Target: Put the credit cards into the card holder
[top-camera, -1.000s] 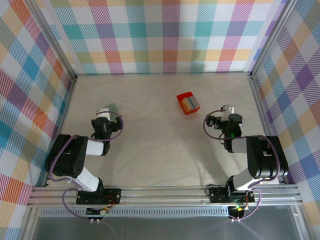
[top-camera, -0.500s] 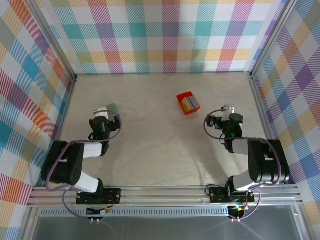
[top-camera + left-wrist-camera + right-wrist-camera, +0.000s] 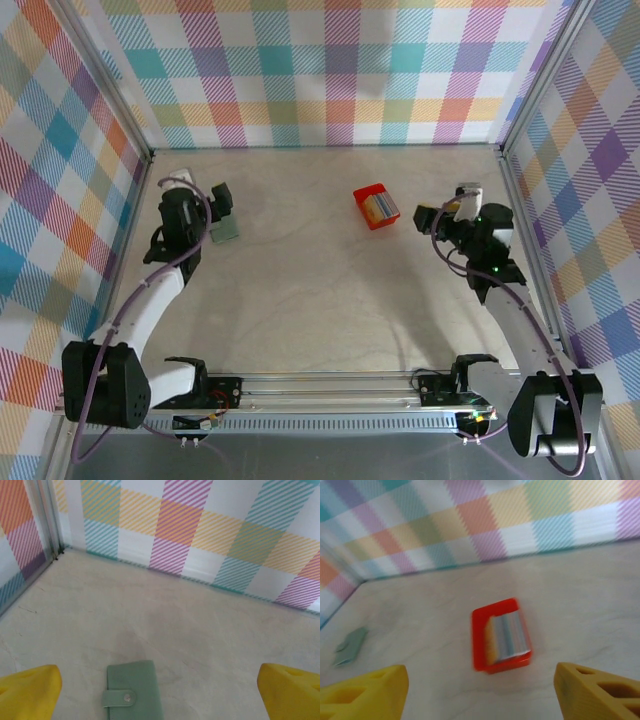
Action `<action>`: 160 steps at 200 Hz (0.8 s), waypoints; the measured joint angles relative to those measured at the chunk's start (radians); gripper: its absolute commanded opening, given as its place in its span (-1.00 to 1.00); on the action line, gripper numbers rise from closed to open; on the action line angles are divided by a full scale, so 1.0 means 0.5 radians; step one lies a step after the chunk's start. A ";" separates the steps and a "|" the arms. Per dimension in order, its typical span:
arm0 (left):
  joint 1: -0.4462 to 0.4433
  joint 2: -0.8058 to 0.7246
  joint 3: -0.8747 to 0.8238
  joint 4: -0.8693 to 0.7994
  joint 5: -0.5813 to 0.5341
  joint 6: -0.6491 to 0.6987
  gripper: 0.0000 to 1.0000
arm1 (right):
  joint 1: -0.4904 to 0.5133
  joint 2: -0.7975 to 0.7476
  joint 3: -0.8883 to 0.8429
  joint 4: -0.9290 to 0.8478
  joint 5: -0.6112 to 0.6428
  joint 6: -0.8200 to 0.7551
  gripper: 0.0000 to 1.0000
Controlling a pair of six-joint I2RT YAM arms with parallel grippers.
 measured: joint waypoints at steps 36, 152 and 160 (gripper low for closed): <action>0.074 0.426 0.456 -0.475 0.050 -0.137 1.00 | 0.236 0.226 0.223 -0.306 -0.150 -0.057 0.36; 0.299 1.383 1.060 -0.961 0.433 -0.304 0.21 | 0.578 0.685 0.404 -0.586 -0.174 -0.108 0.23; 0.299 1.420 1.087 -0.966 0.435 -0.307 0.19 | 0.581 0.694 0.413 -0.591 -0.170 -0.108 0.23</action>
